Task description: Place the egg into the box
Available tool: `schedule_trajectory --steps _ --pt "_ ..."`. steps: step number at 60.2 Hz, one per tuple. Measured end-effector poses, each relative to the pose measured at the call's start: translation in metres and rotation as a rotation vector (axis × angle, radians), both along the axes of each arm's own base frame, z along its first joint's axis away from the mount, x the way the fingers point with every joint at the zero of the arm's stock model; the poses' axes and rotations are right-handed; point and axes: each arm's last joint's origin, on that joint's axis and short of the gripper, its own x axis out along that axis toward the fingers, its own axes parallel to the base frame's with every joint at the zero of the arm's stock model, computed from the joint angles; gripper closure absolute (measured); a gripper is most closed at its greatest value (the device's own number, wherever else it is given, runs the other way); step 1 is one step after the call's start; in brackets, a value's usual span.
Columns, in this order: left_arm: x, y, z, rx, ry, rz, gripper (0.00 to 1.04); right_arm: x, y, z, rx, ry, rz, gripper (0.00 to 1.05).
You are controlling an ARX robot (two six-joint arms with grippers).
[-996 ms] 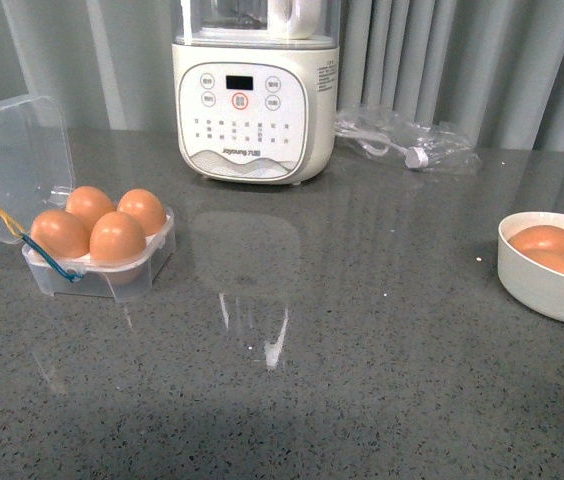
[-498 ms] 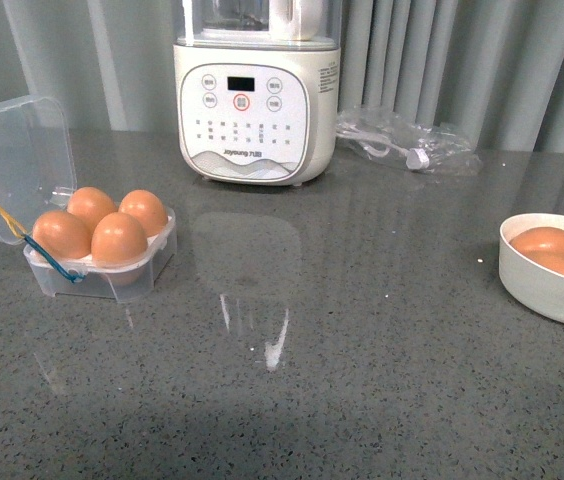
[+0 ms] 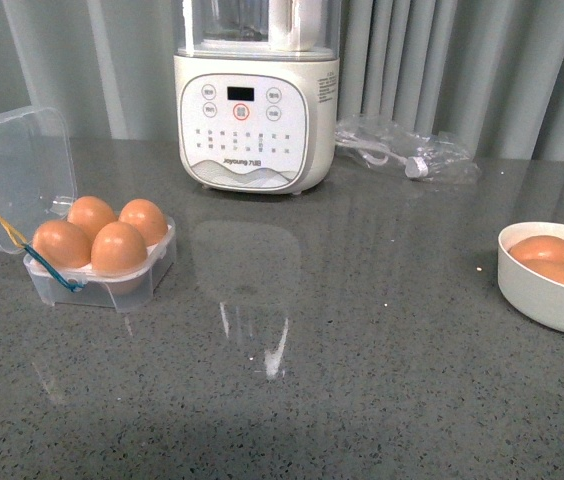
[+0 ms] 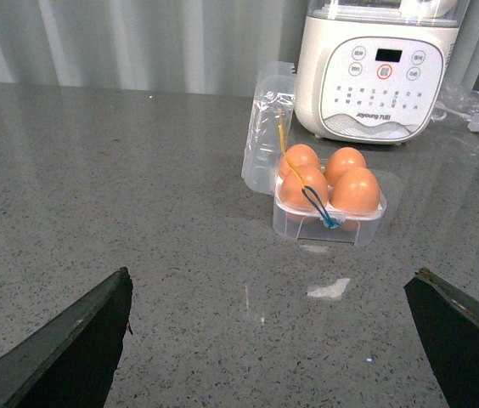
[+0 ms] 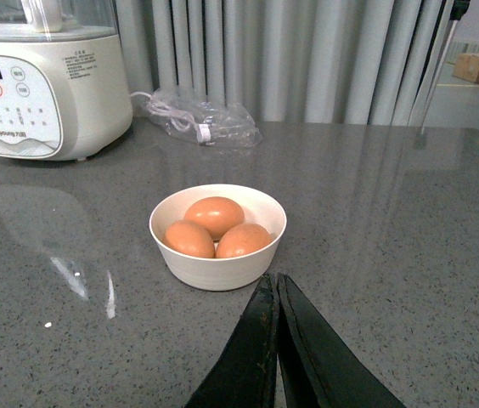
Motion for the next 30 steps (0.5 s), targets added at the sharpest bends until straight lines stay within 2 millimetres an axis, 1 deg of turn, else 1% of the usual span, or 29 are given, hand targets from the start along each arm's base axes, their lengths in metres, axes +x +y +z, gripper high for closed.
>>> schedule_trajectory --steps 10,14,20,30 --pt "0.0 0.0 0.0 0.0 0.0 0.0 0.07 -0.004 0.0 -0.004 0.0 0.003 0.0 1.02" --pt "0.0 0.0 0.0 0.0 0.0 0.0 0.07 -0.01 0.0 -0.015 0.001 0.032 0.001 1.02" --pt "0.0 0.0 0.0 0.0 0.0 0.0 0.07 -0.013 0.0 -0.012 0.002 -0.005 0.0 1.02" --pt "0.0 0.0 0.0 0.0 -0.001 0.0 0.07 -0.013 0.0 -0.013 0.002 -0.003 0.0 1.02"
